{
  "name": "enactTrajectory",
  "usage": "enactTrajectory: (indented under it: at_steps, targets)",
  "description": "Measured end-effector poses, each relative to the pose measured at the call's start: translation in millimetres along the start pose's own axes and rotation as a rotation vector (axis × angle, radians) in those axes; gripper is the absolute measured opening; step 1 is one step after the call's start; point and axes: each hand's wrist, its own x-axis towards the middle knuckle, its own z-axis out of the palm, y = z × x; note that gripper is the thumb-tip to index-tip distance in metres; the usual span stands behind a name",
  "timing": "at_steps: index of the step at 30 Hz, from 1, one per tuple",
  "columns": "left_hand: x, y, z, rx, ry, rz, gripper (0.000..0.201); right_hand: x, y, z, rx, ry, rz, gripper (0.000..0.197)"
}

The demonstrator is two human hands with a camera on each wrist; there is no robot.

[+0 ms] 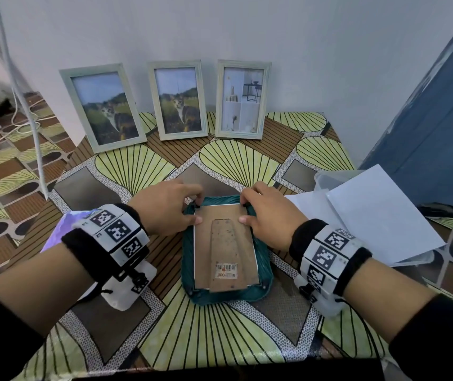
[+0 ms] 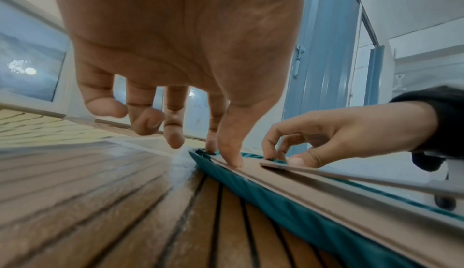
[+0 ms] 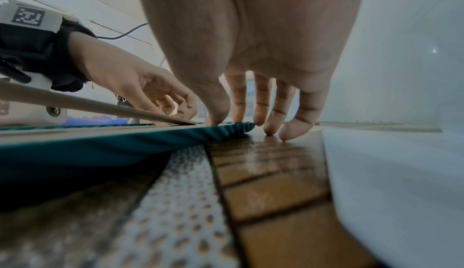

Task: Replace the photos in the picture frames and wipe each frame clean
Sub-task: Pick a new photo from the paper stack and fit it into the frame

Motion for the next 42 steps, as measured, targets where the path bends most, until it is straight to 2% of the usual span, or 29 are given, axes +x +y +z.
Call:
enactTrajectory:
  at_steps: [9, 13, 18, 21, 25, 30, 35, 38, 42]
  targets:
    - [-9.6, 9.6, -2.5, 0.076, 0.027, 0.016, 0.022, -0.2, -0.2, -0.8, -0.002, 0.035, 0.001, 0.028]
    - [-24.9, 12.9, -5.0, 0.098, 0.085, 0.05, 0.025, -13.0, -2.8, -6.5, -0.002, 0.059, -0.006, 0.029]
    - [-70.6, 15.8, -5.3, 0.081, 0.168, 0.119, 0.024, -55.3, -8.2, -10.4, -0.04, 0.139, -0.063, 0.027]
    - [-105.4, 20.6, 6.3, 0.013, 0.122, 0.183, 0.021, -90.0, -9.3, -5.7, -0.08, 0.109, -0.079, 0.024]
    - [-130.4, 26.7, 30.2, -0.047, 0.1, 0.217, 0.031, -116.9, -9.2, 6.0, -0.1, 0.068, -0.062, 0.027]
    - [-135.2, 26.6, 48.2, -0.16, 0.152, 0.202, 0.03, -119.5, -10.4, 12.1, -0.059, 0.075, -0.049, 0.033]
    - [-136.6, 28.6, 46.4, -0.29, 0.234, 0.127, 0.016, -115.7, -14.6, 11.2, -0.002, 0.125, 0.018, 0.042]
    - [-137.3, 30.1, 46.0, -0.33, 0.292, 0.085, 0.014, -110.6, -15.8, 10.2, 0.019, 0.13, 0.052, 0.045]
    - [-137.5, 33.5, 48.8, -0.353, 0.288, 0.061, 0.012, -105.3, -17.4, 10.8, 0.038, 0.113, 0.08, 0.042]
